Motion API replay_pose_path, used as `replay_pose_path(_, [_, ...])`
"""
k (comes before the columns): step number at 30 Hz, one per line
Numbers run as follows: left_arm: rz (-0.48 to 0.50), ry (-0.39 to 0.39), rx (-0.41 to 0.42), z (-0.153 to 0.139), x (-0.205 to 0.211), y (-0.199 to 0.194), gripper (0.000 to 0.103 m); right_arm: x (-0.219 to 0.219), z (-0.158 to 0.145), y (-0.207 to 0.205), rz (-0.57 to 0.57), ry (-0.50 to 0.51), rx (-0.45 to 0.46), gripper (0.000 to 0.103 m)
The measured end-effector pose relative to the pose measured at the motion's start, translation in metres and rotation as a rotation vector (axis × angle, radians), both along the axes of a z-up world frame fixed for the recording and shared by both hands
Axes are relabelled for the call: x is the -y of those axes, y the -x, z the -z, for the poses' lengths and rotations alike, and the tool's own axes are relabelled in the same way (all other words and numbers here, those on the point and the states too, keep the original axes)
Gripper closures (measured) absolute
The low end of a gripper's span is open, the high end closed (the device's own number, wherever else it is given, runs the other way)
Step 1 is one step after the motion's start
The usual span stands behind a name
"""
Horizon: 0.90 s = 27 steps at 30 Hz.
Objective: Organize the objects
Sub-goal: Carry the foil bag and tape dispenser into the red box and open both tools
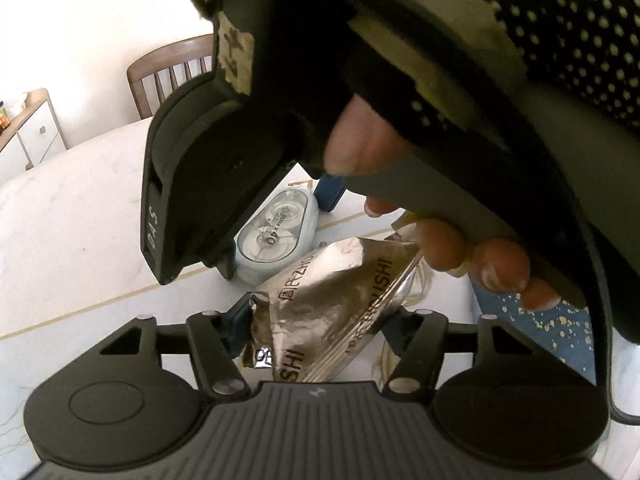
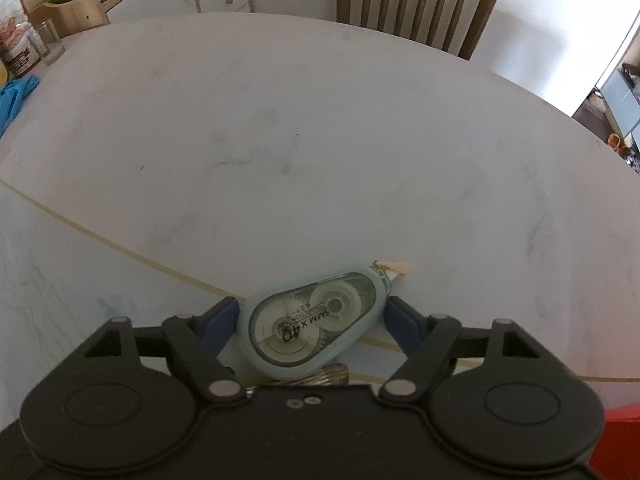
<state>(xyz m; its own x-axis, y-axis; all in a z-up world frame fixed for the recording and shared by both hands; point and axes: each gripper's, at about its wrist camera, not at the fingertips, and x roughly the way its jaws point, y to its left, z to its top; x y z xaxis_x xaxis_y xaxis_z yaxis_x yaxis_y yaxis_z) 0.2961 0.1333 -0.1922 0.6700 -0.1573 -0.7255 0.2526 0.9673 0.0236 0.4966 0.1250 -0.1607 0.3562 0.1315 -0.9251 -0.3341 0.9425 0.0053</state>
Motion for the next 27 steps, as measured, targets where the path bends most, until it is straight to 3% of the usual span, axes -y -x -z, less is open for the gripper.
replay_pose_path(7, [0.004, -0.018, 0.000, -0.001, 0.002, 0.011, 0.050, 0.009, -0.006, 0.002, 0.026, -0.028, 0.023, 0.025])
replay_pose_path(17, [0.012, -0.001, -0.005, -0.021, 0.002, 0.036, 0.052, 0.037, -0.035, 0.024, 0.047, -0.082, 0.067, 0.025])
replay_pose_path(27, [-0.028, 0.033, -0.026, -0.053, 0.018, 0.066, 0.052, 0.074, -0.092, 0.076, 0.038, -0.141, 0.114, 0.025])
